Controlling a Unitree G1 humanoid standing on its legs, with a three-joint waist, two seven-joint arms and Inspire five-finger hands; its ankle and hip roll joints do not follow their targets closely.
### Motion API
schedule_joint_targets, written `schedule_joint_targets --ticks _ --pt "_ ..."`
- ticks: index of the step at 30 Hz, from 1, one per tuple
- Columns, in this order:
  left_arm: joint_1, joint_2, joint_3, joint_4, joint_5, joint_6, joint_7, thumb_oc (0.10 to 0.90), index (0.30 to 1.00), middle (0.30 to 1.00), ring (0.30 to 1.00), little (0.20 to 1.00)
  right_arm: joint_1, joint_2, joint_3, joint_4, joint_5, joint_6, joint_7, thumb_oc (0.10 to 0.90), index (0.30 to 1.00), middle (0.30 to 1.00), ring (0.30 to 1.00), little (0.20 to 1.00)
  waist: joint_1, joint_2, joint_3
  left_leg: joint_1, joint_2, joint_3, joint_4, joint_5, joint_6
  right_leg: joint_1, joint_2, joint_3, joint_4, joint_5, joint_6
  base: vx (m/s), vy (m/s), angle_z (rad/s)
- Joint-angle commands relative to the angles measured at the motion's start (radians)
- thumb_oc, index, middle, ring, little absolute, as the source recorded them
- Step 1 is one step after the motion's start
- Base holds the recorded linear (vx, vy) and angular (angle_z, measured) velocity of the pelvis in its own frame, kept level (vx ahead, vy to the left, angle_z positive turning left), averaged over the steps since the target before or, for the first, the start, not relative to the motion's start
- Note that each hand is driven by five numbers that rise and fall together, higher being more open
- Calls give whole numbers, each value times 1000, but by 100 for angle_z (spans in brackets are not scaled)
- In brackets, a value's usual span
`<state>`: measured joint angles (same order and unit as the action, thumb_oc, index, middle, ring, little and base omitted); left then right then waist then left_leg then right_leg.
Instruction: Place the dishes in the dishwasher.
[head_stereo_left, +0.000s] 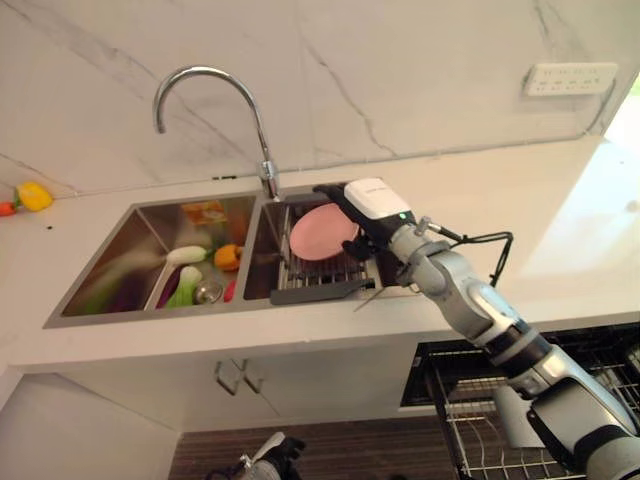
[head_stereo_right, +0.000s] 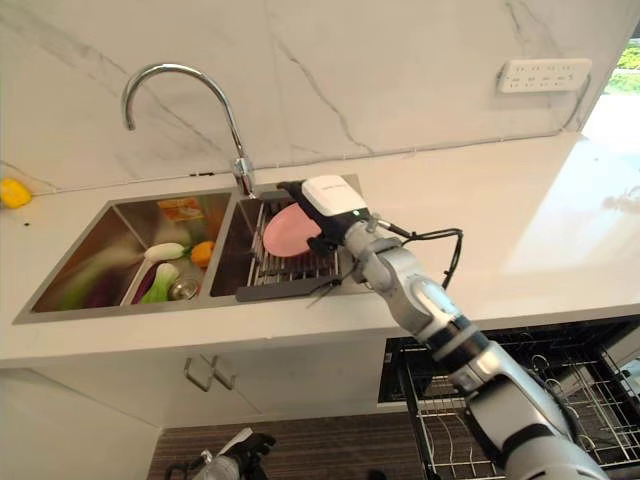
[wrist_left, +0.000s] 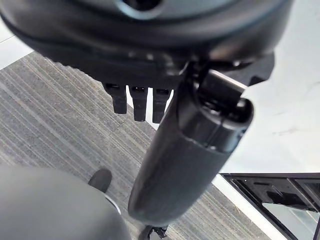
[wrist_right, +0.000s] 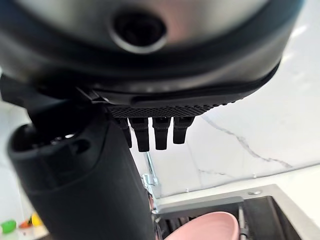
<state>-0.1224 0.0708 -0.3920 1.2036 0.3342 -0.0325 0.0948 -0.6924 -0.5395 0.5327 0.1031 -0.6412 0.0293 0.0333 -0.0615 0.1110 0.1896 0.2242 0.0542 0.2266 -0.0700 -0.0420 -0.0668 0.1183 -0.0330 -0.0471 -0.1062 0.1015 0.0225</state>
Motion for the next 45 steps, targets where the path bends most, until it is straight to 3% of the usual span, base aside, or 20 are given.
schedule_joint_targets --ticks 1,11,17,26,37,45 --pt "-1 7 -73 110 5 -4 2 800 900 900 900 900 -58 62 -93 -100 -23 -47 -40 800 900 900 900 900 0 -66 -53 -17 73 -28 -17 54 -66 73 -116 14 22 -136 87 -10 -15 11" --pt "4 11 -80 92 25 -6 0 800 900 900 900 900 8 38 -85 -118 -70 -56 -10 800 900 900 900 900 9 -60 -53 -19 72 -34 -17 54 -63 75 -116 0 20 -139 90 -4 -5 4" --pt "5 11 -86 85 -5 -6 1 800 900 900 900 900 -31 20 -63 12 -104 -23 -20 800 900 900 900 900 25 -59 -55 -25 71 -46 -17 55 -65 82 -118 -17 19 -140 92 -2 -2 4" --pt "9 10 -68 111 -26 0 5 800 900 900 900 900 -79 8 -43 67 -122 -21 -28 800 900 900 900 900 36 -65 -56 -37 68 -61 -17 55 -66 81 -122 -30 20 -137 94 5 -2 5" --pt "2 14 -62 136 -76 1 29 800 900 900 900 900 -240 13 58 257 -121 -2 -35 800 900 900 900 900 68 -87 -66 -45 64 -75 -17 51 -62 80 -127 -42 19 -137 95 7 1 4" --pt "-2 39 -65 165 -88 6 24 800 900 900 900 900 -414 45 174 571 -128 27 -4 800 900 900 900 900 99 -105 -75 -56 58 -96 -17 40 -64 87 -131 -65 19 -147 98 17 0 9"
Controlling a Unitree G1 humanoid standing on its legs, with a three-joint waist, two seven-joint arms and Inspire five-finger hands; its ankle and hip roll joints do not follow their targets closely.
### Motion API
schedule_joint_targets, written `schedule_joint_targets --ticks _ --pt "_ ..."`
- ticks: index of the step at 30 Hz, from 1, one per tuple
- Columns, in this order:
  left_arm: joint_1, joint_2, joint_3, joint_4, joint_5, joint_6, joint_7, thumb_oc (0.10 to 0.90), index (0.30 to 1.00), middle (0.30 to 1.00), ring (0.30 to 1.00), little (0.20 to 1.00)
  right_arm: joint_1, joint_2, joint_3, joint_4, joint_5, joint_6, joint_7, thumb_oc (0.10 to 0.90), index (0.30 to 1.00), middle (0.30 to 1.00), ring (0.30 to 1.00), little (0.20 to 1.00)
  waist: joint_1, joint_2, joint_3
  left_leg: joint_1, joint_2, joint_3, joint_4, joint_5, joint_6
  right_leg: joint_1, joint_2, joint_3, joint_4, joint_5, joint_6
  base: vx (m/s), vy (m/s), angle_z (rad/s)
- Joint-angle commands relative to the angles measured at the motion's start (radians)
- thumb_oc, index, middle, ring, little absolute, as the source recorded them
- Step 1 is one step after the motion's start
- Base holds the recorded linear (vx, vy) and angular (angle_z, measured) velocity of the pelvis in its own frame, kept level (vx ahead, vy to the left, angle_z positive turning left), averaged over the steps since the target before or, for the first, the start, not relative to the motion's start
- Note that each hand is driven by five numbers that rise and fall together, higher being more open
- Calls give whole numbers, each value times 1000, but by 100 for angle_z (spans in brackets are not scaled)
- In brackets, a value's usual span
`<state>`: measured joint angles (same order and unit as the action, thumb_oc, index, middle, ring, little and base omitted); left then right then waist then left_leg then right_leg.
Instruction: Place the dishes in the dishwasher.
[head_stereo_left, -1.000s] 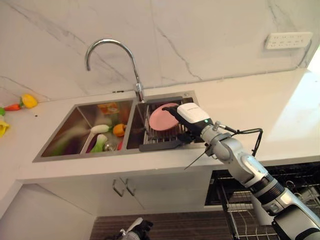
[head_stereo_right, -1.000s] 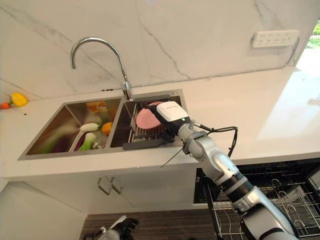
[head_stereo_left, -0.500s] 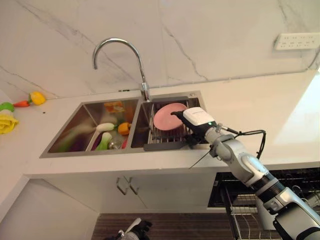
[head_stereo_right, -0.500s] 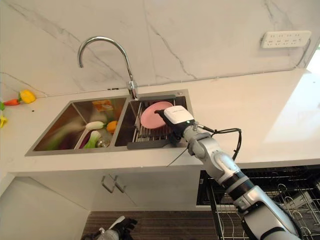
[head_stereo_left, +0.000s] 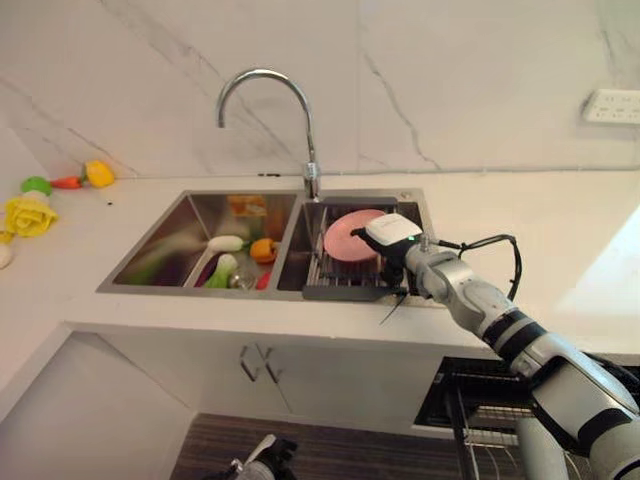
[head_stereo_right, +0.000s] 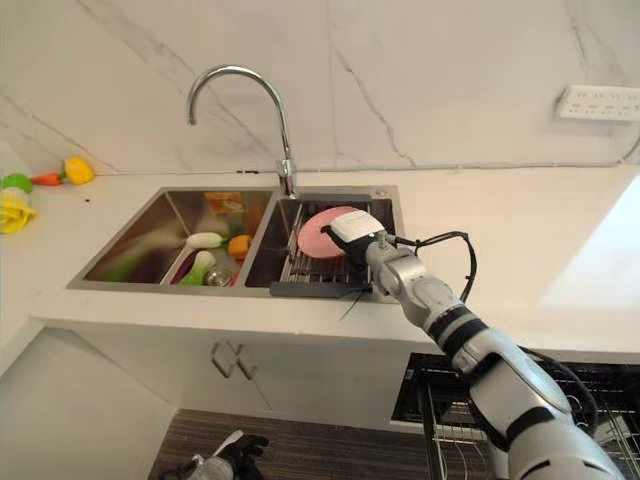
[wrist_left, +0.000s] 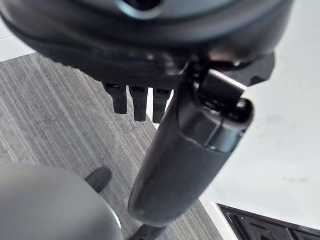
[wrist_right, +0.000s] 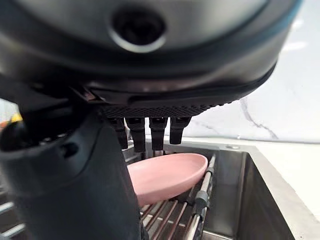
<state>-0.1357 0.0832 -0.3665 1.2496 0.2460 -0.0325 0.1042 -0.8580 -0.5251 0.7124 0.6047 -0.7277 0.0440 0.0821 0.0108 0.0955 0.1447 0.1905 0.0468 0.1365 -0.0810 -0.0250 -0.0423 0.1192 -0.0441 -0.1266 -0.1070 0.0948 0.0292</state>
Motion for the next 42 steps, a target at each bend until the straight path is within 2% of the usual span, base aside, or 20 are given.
schedule_joint_targets --ticks 1,11,15,16,19,22,23,24,25,29,34,38,42 --pt "13 28 -92 123 -1 6 15 800 900 900 900 900 -262 43 2 101 -34 15 -51 800 900 900 900 900 29 -91 -30 -22 64 -7 -6 22 -88 88 -121 12 20 -142 91 3 7 10" --pt "25 30 -88 136 -14 5 32 800 900 900 900 900 -311 81 42 224 -71 17 -107 800 900 900 900 900 52 -103 -29 -35 62 -26 -6 22 -88 90 -123 -5 20 -143 94 2 4 2" --pt "30 30 -86 136 -16 0 45 800 900 900 900 900 -298 66 41 228 -101 20 -145 800 900 900 900 900 67 -108 -25 -47 59 -38 -6 23 -89 88 -126 -17 20 -143 95 -8 -7 13" --pt "32 29 -87 133 -17 -4 60 800 900 900 900 900 -287 45 43 217 -143 23 -171 800 900 900 900 900 79 -111 -20 -57 58 -50 -6 24 -89 86 -126 -27 20 -144 97 -7 -3 19" --pt "12 22 -96 121 -31 -1 93 800 900 900 900 900 -268 30 36 190 -147 30 -199 800 900 900 900 900 78 -111 -19 -64 55 -58 -6 25 -87 84 -127 -34 20 -143 99 -1 -1 14" --pt "25 30 -95 117 -35 -23 76 800 900 900 900 900 -291 15 42 254 -204 59 -217 800 900 900 900 900 87 -109 -14 -73 52 -67 -6 27 -88 82 -131 -39 20 -142 100 -4 22 15" --pt "28 34 -96 116 -40 -26 74 800 900 900 900 900 -296 0 41 267 -214 63 -221 632 648 648 648 648 89 -108 -14 -77 50 -73 -6 27 -89 82 -132 -43 20 -143 100 -6 19 5" --pt "28 36 -92 115 -41 -27 72 800 900 900 900 900 -293 -20 40 275 -229 67 -231 427 340 340 340 340 90 -107 -13 -80 47 -79 -6 28 -89 82 -133 -47 20 -142 101 -2 14 5" --pt "27 36 -92 114 -41 -29 69 800 900 900 900 900 -288 -36 38 284 -242 71 -243 400 300 300 300 300 91 -106 -12 -83 44 -83 -6 29 -89 83 -133 -51 20 -141 100 -6 4 14" --pt "27 43 -84 114 -40 -35 70 800 900 900 900 900 -272 -77 40 352 -265 75 -251 400 300 300 300 300 103 -105 -13 -92 36 -105 -6 31 -91 89 -139 -72 20 -143 101 7 9 29" --pt "34 42 -87 116 -38 -39 67 800 900 900 900 900 -275 -102 36 357 -261 78 -268 400 300 300 300 300 109 -104 -17 -103 29 -123 -6 34 -92 92 -143 -95 20 -144 102 4 2 10" --pt "41 40 -83 114 -32 -43 66 800 900 900 900 900 -261 -128 7 274 -254 74 -299 400 300 300 300 300 106 -98 -16 -106 25 -125 -6 34 -91 90 -148 -99 20 -143 104 0 5 3" --pt "35 43 -74 105 -23 -46 70 800 900 900 900 900 -250 -165 -48 113 -252 64 -338 400 300 300 300 300 105 -92 -16 -105 23 -121 -6 34 -91 91 -151 -100 20 -144 105 -2 7 16"
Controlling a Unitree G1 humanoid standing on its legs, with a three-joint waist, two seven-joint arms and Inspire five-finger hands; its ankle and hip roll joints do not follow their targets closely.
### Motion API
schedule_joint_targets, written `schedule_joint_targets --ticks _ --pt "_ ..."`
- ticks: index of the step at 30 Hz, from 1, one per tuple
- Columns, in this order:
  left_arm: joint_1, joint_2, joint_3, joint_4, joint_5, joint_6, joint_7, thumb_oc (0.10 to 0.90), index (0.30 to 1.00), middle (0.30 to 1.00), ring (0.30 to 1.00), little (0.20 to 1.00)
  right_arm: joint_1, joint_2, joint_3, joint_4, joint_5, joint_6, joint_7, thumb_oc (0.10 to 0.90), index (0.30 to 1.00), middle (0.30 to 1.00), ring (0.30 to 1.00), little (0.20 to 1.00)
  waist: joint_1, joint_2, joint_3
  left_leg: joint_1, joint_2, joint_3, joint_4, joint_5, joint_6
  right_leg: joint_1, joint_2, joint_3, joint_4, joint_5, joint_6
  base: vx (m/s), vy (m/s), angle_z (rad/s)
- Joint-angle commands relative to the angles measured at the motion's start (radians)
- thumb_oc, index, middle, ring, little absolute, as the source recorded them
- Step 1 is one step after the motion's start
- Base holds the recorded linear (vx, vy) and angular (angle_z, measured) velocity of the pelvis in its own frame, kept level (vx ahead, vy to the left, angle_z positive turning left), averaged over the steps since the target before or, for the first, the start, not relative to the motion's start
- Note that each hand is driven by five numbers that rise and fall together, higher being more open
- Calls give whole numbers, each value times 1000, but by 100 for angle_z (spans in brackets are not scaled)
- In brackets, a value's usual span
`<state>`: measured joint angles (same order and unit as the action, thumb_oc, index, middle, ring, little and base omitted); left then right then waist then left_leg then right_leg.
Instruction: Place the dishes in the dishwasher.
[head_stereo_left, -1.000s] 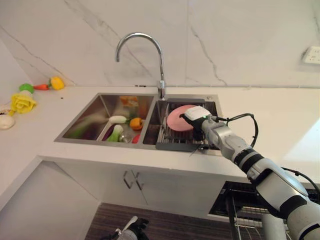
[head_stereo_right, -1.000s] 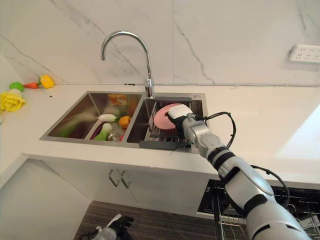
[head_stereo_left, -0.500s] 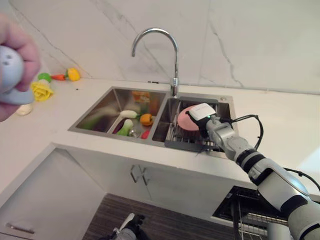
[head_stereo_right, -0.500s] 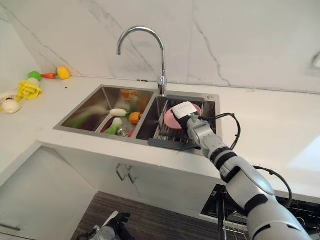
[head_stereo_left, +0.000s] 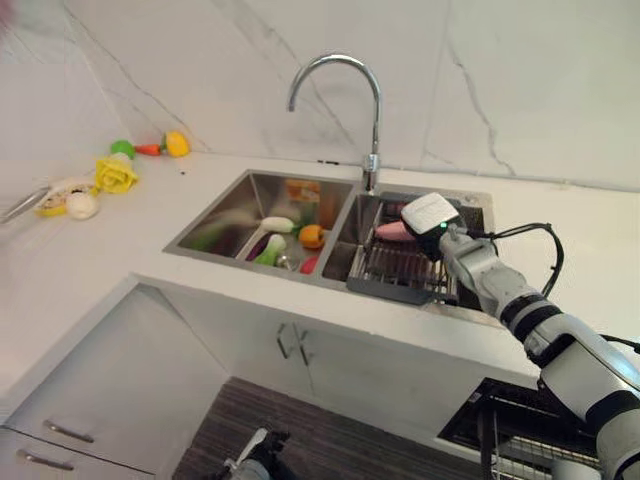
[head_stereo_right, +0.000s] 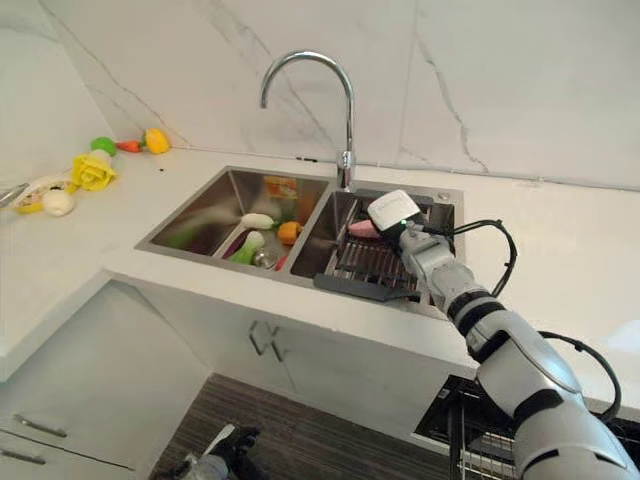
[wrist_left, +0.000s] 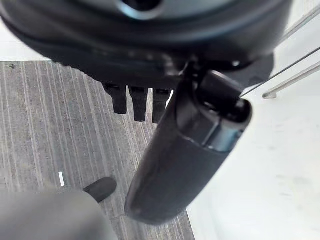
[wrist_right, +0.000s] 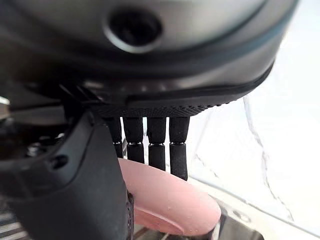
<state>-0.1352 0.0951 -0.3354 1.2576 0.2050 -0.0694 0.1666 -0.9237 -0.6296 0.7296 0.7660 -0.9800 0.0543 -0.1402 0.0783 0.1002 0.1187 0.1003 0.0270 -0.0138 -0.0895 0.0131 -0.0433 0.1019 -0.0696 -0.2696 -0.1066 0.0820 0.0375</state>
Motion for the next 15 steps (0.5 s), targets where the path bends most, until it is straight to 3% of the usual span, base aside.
schedule_joint_targets --ticks 1,6,7,11,13,15 --pt "33 33 -103 94 19 -11 8 800 900 900 900 900 -186 -70 -74 -85 -1 51 -121 400 300 300 300 300 37 -97 10 -14 44 31 2 -5 -90 108 -126 42 19 -131 97 -5 4 4" --pt "15 35 -97 88 17 -10 6 800 900 900 900 900 -200 -98 -167 -269 70 39 -149 400 300 300 300 300 22 -95 6 -8 45 43 2 -9 -89 105 -128 51 19 -129 100 1 1 -1" --pt "9 36 -79 84 26 -8 6 800 900 900 900 900 -169 -124 -256 -467 99 22 -194 400 300 300 300 300 8 -90 7 -3 48 52 2 -12 -89 101 -127 60 19 -129 100 5 6 -5" --pt "14 43 -53 79 49 -2 8 800 900 900 900 900 -41 -117 -440 -757 179 -34 -264 400 300 300 300 300 -21 -79 10 2 53 68 2 -4 -86 92 -125 75 19 -116 98 -7 3 -3" --pt "32 47 -31 69 80 1 9 800 900 900 900 900 174 -74 -597 -996 211 -87 -300 400 300 300 300 300 -52 -72 11 14 61 87 2 -10 -84 89 -123 88 19 -116 100 -20 0 -26" --pt "43 48 -28 63 87 -2 15 800 900 900 900 900 286 -47 -668 -1063 228 -104 -322 400 300 300 300 300 -62 -73 8 24 63 95 2 -23 -84 92 -122 97 19 -125 101 16 -4 8"
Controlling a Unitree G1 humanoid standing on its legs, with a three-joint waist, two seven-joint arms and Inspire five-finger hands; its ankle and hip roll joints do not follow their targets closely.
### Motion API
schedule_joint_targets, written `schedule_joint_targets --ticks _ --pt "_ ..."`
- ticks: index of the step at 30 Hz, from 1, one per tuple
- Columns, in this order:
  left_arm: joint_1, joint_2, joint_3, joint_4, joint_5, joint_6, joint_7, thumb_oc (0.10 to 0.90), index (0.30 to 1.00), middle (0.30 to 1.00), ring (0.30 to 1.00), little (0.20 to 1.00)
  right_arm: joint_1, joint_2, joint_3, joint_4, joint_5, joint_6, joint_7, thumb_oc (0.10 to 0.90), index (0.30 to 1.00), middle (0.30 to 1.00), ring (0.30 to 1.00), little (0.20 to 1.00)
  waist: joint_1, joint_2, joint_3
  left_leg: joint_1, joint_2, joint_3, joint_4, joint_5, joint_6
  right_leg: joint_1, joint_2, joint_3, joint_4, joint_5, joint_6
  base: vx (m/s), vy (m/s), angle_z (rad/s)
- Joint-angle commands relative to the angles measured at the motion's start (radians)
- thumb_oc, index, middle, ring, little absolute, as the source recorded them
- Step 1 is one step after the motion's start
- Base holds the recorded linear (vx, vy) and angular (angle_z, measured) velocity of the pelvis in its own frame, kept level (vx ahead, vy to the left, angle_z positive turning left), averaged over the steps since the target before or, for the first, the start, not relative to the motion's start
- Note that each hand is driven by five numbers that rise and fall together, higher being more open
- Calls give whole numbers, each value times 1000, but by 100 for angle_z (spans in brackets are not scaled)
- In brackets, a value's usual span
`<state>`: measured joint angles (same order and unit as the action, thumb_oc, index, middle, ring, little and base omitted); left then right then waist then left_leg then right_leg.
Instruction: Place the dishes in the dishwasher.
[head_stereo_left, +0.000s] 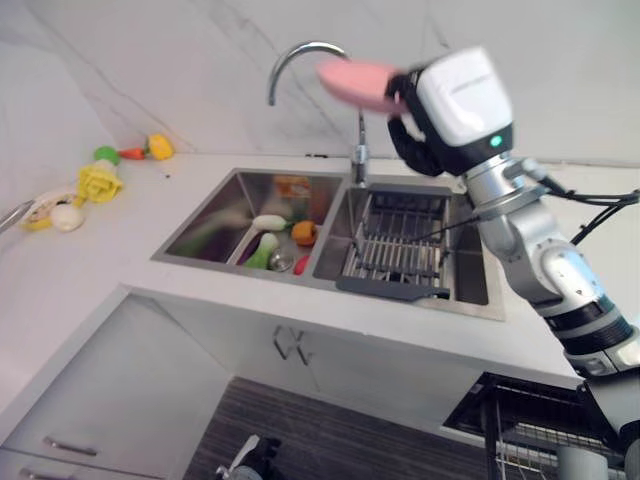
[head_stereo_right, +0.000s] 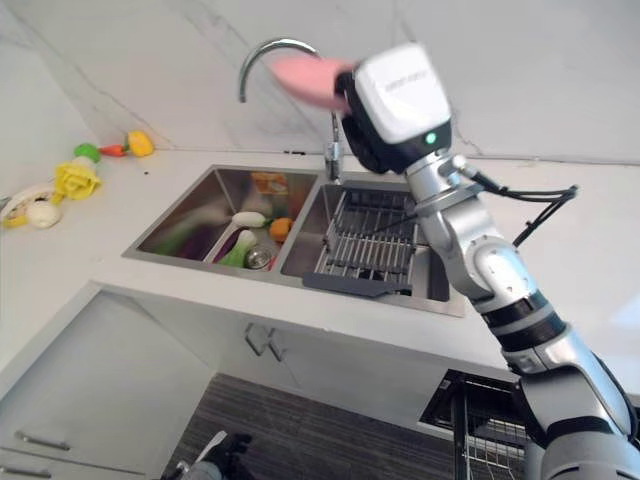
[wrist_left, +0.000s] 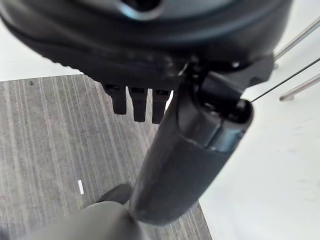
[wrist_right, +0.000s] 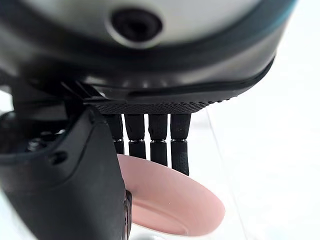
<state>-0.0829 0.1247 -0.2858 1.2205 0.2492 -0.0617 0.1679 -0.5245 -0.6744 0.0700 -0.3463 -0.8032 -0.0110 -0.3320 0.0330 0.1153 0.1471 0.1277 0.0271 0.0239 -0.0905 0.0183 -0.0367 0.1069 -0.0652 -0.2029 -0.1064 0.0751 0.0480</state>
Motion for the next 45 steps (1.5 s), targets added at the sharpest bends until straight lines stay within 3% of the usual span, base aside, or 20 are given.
schedule_joint_targets --ticks 1,2,5,6,8,9,10,14,15,16,17,22,24,26,28,31,38,45 --pt "-2 17 -70 95 47 -9 18 800 900 900 900 900 -22 15 -65 -20 71 -61 -137 400 300 300 300 300 -31 -86 -19 2 65 65 3 -31 -89 86 -124 36 19 -119 91 9 -8 -5" --pt "5 10 -62 81 54 -14 21 800 900 900 900 900 94 79 -111 -144 85 -87 -159 400 300 300 300 300 -59 -82 -13 4 69 82 3 -20 -84 74 -121 52 19 -101 90 -25 1 -40" --pt "20 15 -54 75 74 -16 21 800 900 900 900 900 214 82 -155 -202 71 -118 -161 400 300 300 300 300 -84 -82 -12 19 75 103 3 -30 -83 69 -116 74 19 -104 92 8 8 -60" --pt "39 13 -37 71 86 -28 36 800 900 900 900 900 376 94 -275 -272 41 -154 -259 400 300 300 300 300 -128 -76 -3 40 80 131 3 -48 -79 60 -109 108 19 -107 98 31 44 -66" --pt "51 13 -12 72 90 -41 47 800 900 900 900 900 467 75 -344 -285 -3 -169 -331 400 300 300 300 300 -179 -73 6 54 85 162 3 -54 -76 43 -104 144 20 -101 104 16 52 -42" --pt "53 11 -14 73 92 -42 47 800 900 900 900 900 475 76 -347 -287 -6 -171 -336 400 300 300 300 300 -174 -71 5 58 86 166 3 -56 -76 44 -103 148 20 -101 104 -34 53 -44" --pt "57 13 8 69 91 -52 65 800 900 900 900 900 585 47 -430 -276 -27 -170 -374 400 300 300 300 300 -225 -76 16 78 89 215 3 -59 -73 28 -96 198 21 -85 109 -8 58 -72" --pt "55 8 28 66 77 -57 76 800 900 900 900 900 752 37 -543 -289 -10 -182 -385 400 300 300 300 300 -312 -72 20 107 96 288 3 -74 -76 1 -81 272 21 -77 116 39 50 -84" --pt "56 7 27 66 77 -57 76 800 900 900 900 900 757 38 -546 -294 -8 -182 -383 400 300 300 300 300 -309 -71 18 107 97 289 3 -74 -76 -1 -80 274 21 -77 116 -5 21 -71" --pt "54 1 26 67 73 -59 78 800 900 900 900 900 779 52 -555 -286 -6 -177 -400 400 300 300 300 300 -325 -68 19 109 97 299 3 -76 -75 -7 -79 282 22 -74 117 31 49 -96" --pt "46 -6 25 71 72 -57 84 800 900 900 900 900 814 66 -549 -244 9 -161 -389 400 300 300 300 300 -365 -66 22 114 93 322 3 -82 -70 -21 -76 313 24 -68 120 31 48 -68" --pt "46 -23 12 73 77 -59 101 800 900 900 900 900 906 101 -472 -147 16 -126 -339 400 300 300 300 300 -426 -62 32 142 82 393 3 -102 -58 -51 -55 391 31 -54 126 41 46 -53" --pt "47 -23 4 70 78 -59 101 800 900 900 900 900 920 101 -445 -121 29 -124 -319 400 300 300 300 300 -431 -63 34 142 81 406 3 -96 -58 -61 -49 407 31 -43 125 -25 8 -58" --pt "42 -25 -28 66 98 -60 94 800 900 900 900 900 943 76 -345 -25 37 -120 -236 400 300 300 300 300 -442 -65 44 155 69 430 3 -110 -47 -73 -38 442 35 -39 130 13 57 -40" --pt "42 -22 -27 64 102 -59 93 800 900 900 900 900 934 68 -330 -5 25 -112 -243 400 300 300 300 300 -441 -67 47 159 66 441 3 -113 -45 -77 -35 456 36 -37 132 13 25 -44" --pt "38 -21 -47 65 113 -56 108 800 900 900 900 900 905 40 -221 108 -21 -101 -237 400 300 300 300 300 -425 -74 52 166 59 455 3 -118 -39 -86 -23 485 38 -28 135 -4 -5 -35" --pt "17 -24 -72 57 121 -52 122 800 900 900 900 900 805 13 -135 223 -80 -52 -267 400 300 300 300 300 -384 -75 47 177 65 435 3 -120 -42 -67 -31 467 36 -37 133 -7 -16 -7" --pt "21 -23 -88 53 120 -58 115 800 900 900 900 900 753 -10 -111 228 -93 -57 -275 400 300 300 300 300 -342 -73 47 167 76 393 3 -102 -53 -40 -42 414 32 -43 125 -23 -41 18"
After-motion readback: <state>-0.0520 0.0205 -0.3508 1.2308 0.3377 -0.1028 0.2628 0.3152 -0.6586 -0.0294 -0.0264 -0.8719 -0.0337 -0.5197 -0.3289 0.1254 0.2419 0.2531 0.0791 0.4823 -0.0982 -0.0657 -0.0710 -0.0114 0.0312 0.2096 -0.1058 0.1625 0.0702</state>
